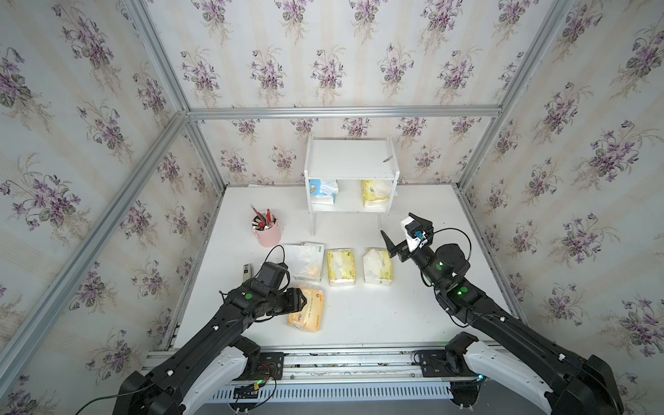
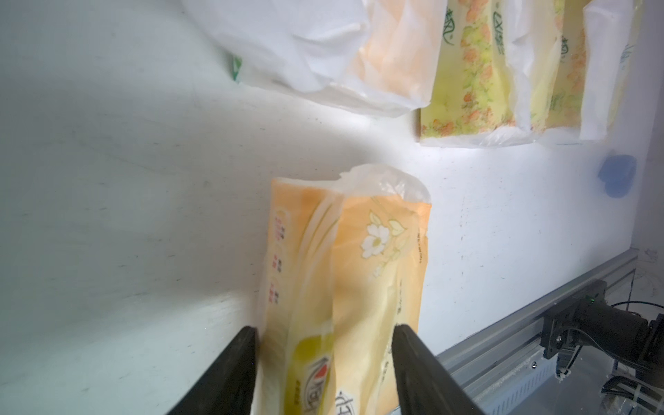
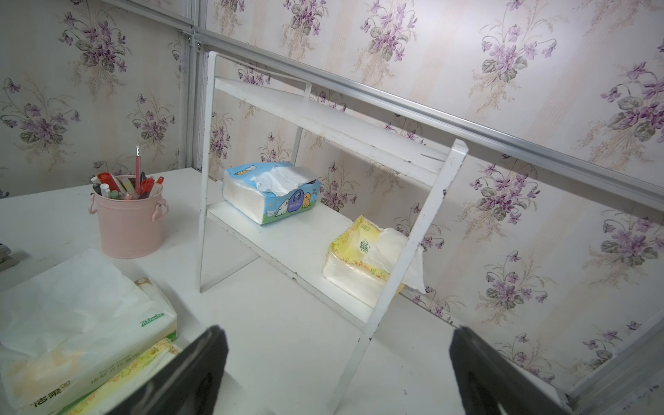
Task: Remove the tissue boxes from the shelf
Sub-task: Place the box of tissues at the center of the board.
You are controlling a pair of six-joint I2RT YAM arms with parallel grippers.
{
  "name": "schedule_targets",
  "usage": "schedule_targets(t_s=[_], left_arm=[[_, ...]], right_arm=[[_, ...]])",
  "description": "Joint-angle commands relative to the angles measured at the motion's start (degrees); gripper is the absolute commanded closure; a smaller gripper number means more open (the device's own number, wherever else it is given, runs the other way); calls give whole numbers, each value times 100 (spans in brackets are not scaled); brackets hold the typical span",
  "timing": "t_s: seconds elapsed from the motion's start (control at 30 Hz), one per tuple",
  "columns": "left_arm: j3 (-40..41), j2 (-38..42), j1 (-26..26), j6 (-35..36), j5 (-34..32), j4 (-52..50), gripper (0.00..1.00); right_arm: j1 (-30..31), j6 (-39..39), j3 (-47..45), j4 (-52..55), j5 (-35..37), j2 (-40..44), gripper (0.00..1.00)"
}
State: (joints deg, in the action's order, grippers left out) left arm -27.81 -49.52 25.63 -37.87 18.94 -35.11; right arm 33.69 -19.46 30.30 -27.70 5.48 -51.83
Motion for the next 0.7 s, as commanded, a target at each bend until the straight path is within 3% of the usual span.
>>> schedule_targets(t_s=[0.0, 0.2, 0.37, 0.53, 0.67], left_arm=[[49, 168, -5, -176, -247, -47, 33], [-264, 470, -7, -386, -775, -248, 24], [-433, 602, -6, -845, -1257, 238, 13], [-624, 426, -59, -1279, -2353, 582, 2], [-884, 79, -409, -1425, -2329, 961, 1]], right_arm=[[-3, 3, 28, 125, -14, 12, 0], [-3, -52, 92, 217, -303, 31, 0], [69, -833, 304, 781, -1240, -113, 0], [653, -1799, 611, 1164, -696, -507, 0], [838, -2225, 1115, 1500, -550, -978, 1]])
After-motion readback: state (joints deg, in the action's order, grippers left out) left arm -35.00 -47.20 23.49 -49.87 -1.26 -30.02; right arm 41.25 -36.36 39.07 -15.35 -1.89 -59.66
